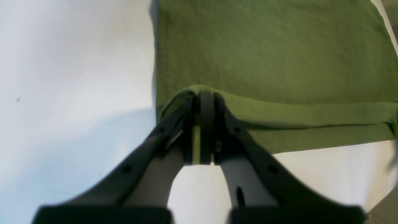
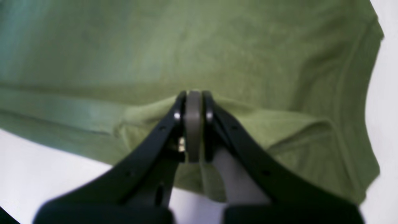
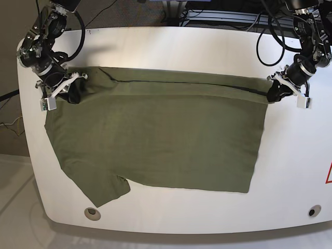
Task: Fold the T-shirt properly
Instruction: 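Lift the held edge and fold it over onto the shirt with both grippers, then open both grippers and release the folded edge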
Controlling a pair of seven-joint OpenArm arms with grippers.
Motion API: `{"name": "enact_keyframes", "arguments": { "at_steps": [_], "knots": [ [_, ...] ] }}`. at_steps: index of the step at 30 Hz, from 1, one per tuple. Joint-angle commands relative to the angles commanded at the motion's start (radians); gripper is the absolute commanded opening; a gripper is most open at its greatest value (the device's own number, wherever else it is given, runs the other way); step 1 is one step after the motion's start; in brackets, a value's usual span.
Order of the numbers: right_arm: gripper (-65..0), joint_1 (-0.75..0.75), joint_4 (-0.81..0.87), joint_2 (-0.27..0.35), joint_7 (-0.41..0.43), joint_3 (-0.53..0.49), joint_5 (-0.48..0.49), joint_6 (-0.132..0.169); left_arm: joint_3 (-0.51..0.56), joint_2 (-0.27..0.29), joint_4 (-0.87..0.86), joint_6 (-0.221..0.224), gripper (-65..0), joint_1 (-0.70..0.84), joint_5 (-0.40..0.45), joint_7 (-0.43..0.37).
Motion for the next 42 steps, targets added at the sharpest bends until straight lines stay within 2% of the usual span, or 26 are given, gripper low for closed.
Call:
{"name": "enact_keyframes", "arguments": {
  "at_steps": [11,13,35,42],
  "knots": [
    [-65.0,0.051,-0.121,0.030,0.012,-0.022,0.008,-0.008,0.009,-0.001,-0.022,0.014,-65.0,-0.029,-0.010,-0.019],
    [-65.0,0.062,-0.131,0.026,0.008,-0.022,0.009,-0.002,0.008,0.000,-0.029,0.006,-65.0,-0.033,-0.010,-0.026],
    [-65.0,0.125,-0.152,0.014,0.037,-0.018,-0.020,0.000,0.004,-0.006,-0.072,-0.004,-65.0,-0.071,-0.004,-0.037],
    [-65.0,0.127,-0.168,0.018,0.056,-0.035,-0.044,-0.001,0.007,-0.012,-0.083,0.006,-65.0,-0.075,0.008,-0.045]
  ]
}}
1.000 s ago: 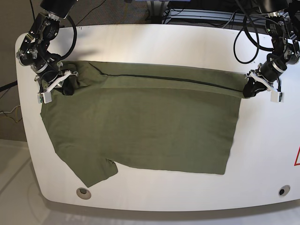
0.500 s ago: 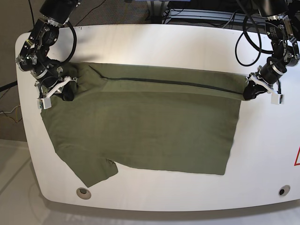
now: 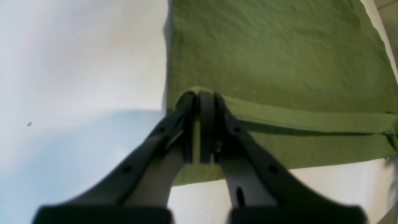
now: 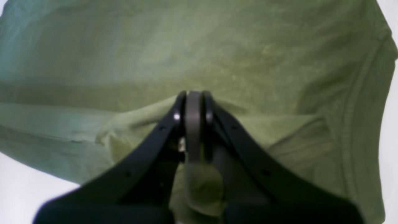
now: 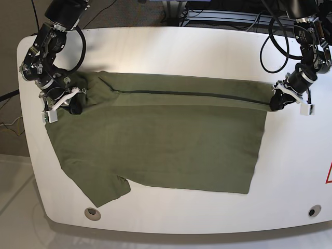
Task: Fold the T-shirt properly
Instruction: 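Open both grippers and release the folded edge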
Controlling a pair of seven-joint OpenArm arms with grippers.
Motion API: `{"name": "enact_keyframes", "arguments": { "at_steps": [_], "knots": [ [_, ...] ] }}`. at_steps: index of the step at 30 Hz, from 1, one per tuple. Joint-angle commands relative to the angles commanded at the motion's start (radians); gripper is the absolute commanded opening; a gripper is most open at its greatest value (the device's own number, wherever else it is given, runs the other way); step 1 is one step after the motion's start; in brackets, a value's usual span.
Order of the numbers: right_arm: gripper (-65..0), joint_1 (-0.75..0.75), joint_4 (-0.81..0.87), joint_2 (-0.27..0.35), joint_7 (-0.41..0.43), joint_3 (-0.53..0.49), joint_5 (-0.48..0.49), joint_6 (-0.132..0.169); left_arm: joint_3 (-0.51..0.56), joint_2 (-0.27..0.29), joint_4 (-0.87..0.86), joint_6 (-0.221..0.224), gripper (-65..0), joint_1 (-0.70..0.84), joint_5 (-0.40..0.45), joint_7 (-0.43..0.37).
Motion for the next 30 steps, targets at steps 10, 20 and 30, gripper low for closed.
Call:
{"name": "enact_keyframes", "arguments": {
  "at_steps": [10,20,30],
  "knots": [
    [-51.1,-0.006,-0.008,0.001,0.006,-0.003,-0.019,0.004,-0.002,-0.009,-0.005,0.014,-45.2,-0.006,0.023,0.017],
    [-41.9,-0.006,-0.007,0.005,0.009,-0.004,-0.024,0.006,-0.009,-0.008,-0.007,0.014,-40.0,-0.015,0.054,0.037],
    [-32.1,-0.023,0.035,0.009,0.031,0.001,-0.027,0.010,-0.005,-0.017,-0.006,0.015,-38.3,-0.013,0.080,0.040]
  ]
}}
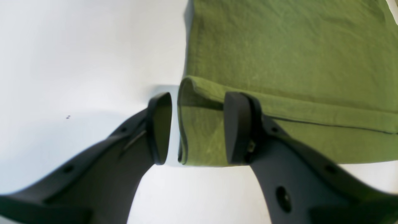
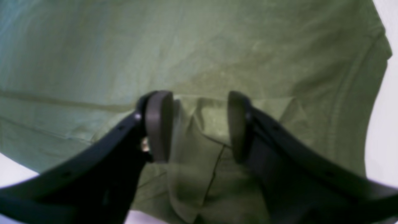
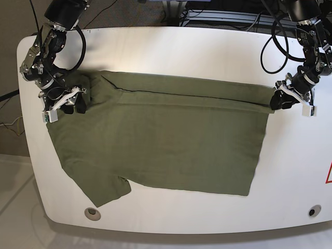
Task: Fold the T-shirt properly
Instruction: 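Open both grippers and release the folded edge, then raise both grippers and reposition them above the folded edge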
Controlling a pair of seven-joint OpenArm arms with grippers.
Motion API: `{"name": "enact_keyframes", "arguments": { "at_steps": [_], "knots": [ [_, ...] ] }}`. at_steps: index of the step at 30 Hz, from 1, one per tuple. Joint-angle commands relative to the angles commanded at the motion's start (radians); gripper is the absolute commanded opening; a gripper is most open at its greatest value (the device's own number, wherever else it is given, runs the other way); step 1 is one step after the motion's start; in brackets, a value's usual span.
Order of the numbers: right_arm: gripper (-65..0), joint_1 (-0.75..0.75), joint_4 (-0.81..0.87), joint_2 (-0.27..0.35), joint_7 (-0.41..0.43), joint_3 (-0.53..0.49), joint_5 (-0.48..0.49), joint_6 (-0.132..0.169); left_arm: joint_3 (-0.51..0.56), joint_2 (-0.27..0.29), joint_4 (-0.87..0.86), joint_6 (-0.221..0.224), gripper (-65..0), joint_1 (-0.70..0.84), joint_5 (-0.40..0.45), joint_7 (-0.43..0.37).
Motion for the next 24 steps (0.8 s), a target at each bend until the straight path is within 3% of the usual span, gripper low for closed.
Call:
{"name": "enact_keyframes", "arguments": {
  "at_steps": [5,11,15,24],
  "knots": [
    [-29.3,-0.028,0.068,0.000,0.007,0.010,-0.002,0.003,0.000,-0.005,0.018,0.001,-37.1,0.007,0.015,-0.005],
    [-30.2,-0.065,0.165,0.000,0.001,0.043,-0.008,0.005,-0.017,-0.006,0.059,-0.012,-34.5,0.033,0.021,-0.005],
    [-31.0,-0.132,0.235,-0.003,-0.015,0.090,-0.013,0.007,-0.073,-0.002,0.138,-0.055,-31.5,0.092,0.001,-0.002],
    [-31.7,-0.218,0.256,-0.004,-0.035,0.183,0.011,0.011,-0.169,-0.001,0.222,-0.065,-31.9,0.191,-0.026,0.000]
  ]
}}
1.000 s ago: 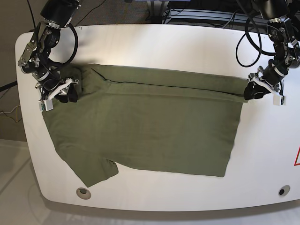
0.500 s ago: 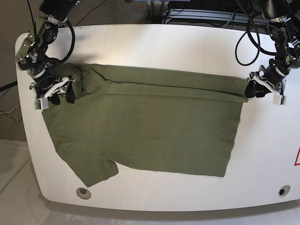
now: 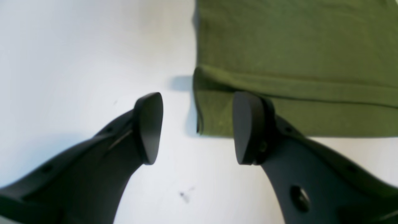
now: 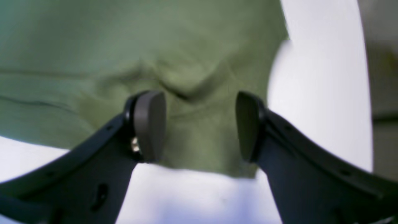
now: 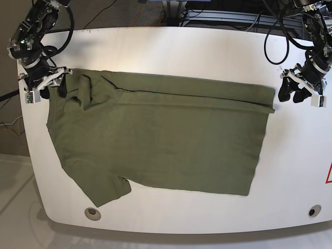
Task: Fold the T-shirt properly
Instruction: 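Raise both grippers and reposition them above the folded edge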
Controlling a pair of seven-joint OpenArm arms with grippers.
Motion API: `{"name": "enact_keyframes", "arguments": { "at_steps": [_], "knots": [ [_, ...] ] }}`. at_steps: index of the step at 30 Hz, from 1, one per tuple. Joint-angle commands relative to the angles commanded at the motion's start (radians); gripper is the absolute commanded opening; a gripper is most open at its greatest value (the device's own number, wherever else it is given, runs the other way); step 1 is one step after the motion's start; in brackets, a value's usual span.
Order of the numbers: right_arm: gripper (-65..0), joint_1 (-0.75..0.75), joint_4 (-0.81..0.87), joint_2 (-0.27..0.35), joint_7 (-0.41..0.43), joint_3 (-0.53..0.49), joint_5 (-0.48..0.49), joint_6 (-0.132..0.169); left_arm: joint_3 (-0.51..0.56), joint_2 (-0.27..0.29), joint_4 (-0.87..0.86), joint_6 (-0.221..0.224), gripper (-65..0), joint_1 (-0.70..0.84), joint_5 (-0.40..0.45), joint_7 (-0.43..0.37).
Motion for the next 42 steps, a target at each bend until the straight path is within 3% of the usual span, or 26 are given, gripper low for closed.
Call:
{"name": "enact_keyframes", "arguments": {
  "at_steps": [9,19,25,34,42],
  "knots": [
    [-31.6,-0.011,-0.049,-0.018,-0.007,0.094,0.015,0.003,-0.009,0.026,-0.033,0.020,-32.9,-0.011,0.011,-0.009],
    [-31.7,-0.019,-0.036,-0.048,-0.006,0.114,0.047,0.003,0.005,0.057,-0.046,0.026,-33.2,-0.030,0.009,-0.014],
    [-31.1,-0.012,-0.029,-0.065,0.011,0.114,0.072,0.000,0.068,0.061,-0.051,0.021,-33.4,-0.029,0.011,-0.016],
    [-31.3,0.049,-0.236,-0.027,0.130,0.079,0.070,0.002,0.122,0.052,-0.103,0.023,-33.7,-0.030,0.091,-0.037],
    [-31.6,0.092,-0.344,-0.022,0.174,0.088,0.010,-0.043,0.107,0.053,-0.091,0.023,-31.9,-0.018,0.132,-0.054]
  ]
}}
